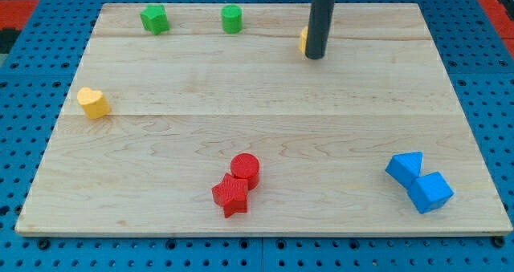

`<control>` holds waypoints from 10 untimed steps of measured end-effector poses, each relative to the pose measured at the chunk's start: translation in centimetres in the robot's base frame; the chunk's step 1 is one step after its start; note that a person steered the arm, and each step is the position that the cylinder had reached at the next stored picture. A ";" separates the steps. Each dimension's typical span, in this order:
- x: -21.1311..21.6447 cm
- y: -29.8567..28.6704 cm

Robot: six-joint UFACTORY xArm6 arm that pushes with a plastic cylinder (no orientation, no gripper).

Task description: Separate the red circle from the red star towards the center

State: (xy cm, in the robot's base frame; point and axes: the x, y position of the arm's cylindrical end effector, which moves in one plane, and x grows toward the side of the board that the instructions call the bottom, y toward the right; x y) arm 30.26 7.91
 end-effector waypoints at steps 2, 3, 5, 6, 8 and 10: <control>-3.8 -1.6; -0.7 -0.5; 14.9 0.0; 23.8 0.3; 29.7 -8.7; 23.2 -11.3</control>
State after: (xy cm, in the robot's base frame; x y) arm 53.45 -3.43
